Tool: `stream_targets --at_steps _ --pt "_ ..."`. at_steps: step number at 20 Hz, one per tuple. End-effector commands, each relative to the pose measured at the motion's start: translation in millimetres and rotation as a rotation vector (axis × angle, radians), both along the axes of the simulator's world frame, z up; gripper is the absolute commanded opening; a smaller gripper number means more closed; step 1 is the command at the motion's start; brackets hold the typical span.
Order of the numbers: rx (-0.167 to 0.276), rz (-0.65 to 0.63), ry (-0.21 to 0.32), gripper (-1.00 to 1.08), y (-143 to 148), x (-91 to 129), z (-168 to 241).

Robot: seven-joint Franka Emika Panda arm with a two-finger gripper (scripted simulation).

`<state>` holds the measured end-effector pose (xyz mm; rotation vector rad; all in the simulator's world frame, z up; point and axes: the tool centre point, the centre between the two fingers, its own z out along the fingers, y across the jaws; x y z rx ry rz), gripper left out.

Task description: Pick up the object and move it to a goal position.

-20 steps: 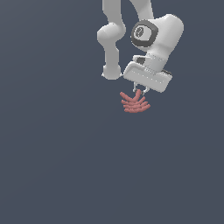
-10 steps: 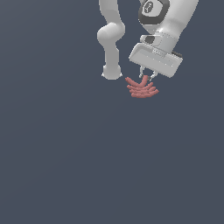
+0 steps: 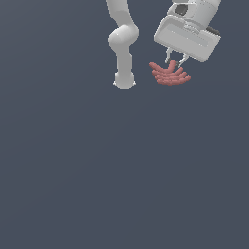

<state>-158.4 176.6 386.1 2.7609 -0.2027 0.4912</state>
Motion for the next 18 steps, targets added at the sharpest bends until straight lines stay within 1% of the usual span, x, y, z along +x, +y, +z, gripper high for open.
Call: stream_targets --at_steps 1,10,18 --pt "0.000 0.001 0.002 -1.00 8 -8 22" --pt "0.000 0.004 0.004 -1.00 35 -32 88" --pt "-0.002 0.005 0.003 -1.00 48 -40 117"
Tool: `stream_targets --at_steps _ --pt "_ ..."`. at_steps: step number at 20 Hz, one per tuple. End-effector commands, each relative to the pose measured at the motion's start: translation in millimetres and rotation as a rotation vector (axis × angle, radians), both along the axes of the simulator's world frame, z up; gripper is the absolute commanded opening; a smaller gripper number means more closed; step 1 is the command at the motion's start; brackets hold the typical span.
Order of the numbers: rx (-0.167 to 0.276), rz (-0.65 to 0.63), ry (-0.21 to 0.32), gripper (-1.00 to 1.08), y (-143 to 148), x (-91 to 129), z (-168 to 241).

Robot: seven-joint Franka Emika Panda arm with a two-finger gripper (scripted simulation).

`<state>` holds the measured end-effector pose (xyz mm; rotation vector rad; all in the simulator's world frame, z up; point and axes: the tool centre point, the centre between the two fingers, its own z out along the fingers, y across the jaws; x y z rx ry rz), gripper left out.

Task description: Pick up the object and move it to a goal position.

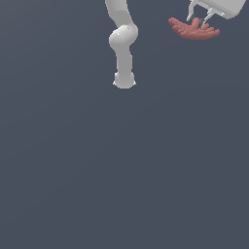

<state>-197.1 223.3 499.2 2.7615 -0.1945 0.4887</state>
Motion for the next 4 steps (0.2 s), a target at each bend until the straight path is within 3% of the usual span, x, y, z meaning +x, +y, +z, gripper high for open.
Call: stream_targets --at_steps 1,4 --pt "-0.001 -0.001 0.000 -1.00 2.2 -1.4 5.5" --pt "-0.001 -0.001 0.000 -1.00 3.0 -1.7 7.3"
